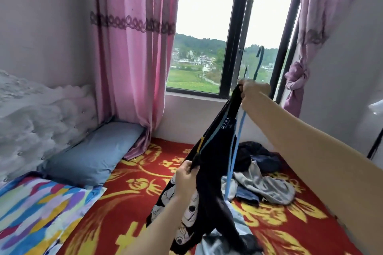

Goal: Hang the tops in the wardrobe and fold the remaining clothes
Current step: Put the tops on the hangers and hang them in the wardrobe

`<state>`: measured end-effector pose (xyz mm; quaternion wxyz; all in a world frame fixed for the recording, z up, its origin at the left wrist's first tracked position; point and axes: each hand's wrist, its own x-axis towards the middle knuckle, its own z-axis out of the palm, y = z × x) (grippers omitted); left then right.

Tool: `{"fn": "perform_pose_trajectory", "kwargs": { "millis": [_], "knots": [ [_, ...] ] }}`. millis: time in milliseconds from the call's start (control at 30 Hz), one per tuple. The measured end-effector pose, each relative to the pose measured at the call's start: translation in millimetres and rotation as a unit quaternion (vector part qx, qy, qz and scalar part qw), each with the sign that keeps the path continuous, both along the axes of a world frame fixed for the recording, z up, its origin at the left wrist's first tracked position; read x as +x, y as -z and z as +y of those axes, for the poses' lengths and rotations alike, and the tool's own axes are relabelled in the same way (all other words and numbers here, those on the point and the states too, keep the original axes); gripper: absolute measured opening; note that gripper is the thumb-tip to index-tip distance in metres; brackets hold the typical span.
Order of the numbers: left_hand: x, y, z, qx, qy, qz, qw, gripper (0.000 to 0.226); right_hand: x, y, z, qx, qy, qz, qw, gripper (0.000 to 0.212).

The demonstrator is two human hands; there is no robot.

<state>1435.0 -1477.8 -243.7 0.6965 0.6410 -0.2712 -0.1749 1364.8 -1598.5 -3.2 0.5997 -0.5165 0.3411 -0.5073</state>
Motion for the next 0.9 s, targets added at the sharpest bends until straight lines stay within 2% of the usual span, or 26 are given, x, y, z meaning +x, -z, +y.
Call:
{"fn": "perform_pose_trajectory", "kwargs": {
  "millis": [67,133,233,333,433,533,667,733,833,900],
  "knots": [
    [24,-15,18,-0.031,-0.009,-0.003,0.999,0.016,-17,3,-20,0.024,0.044,0.018,0.999,0.026],
    [49,-42,39,-0.037,-0.016,-0.070,0.997,0.023,-35,18,-44,0.025,0.045,0.041,0.998,0.031],
    [68,-89,60,-0.011,0.010,-0.181,0.983,0.026,-53,37,-55,0.002,0.033,0.134,0.990,0.029],
    [73,-132,78,-0.019,0.013,-0.215,0.976,0.022,-68,49,-54,-0.073,0.024,0.225,0.971,0.024],
    [69,-138,84,0.015,0.041,-0.221,0.974,0.018,-80,67,-42,-0.131,-0.026,0.284,0.949,0.024],
    [62,-110,87,0.037,0.058,-0.186,0.980,0.022,-89,100,-41,-0.122,-0.072,0.329,0.934,0.033],
    [59,-60,93,0.108,0.126,-0.120,0.979,0.015,-100,177,-29,-0.127,-0.139,0.458,0.869,0.043],
    [57,-40,95,0.144,0.156,-0.099,0.972,0.016,-104,217,-22,-0.129,-0.157,0.483,0.852,0.044],
    [54,-23,98,0.178,0.180,-0.078,0.964,0.025,-108,239,-15,-0.139,-0.190,0.474,0.849,0.024],
    [55,-17,99,0.199,0.178,-0.078,0.960,0.027,-113,229,-13,-0.146,-0.213,0.414,0.873,0.004]
  ]
}}
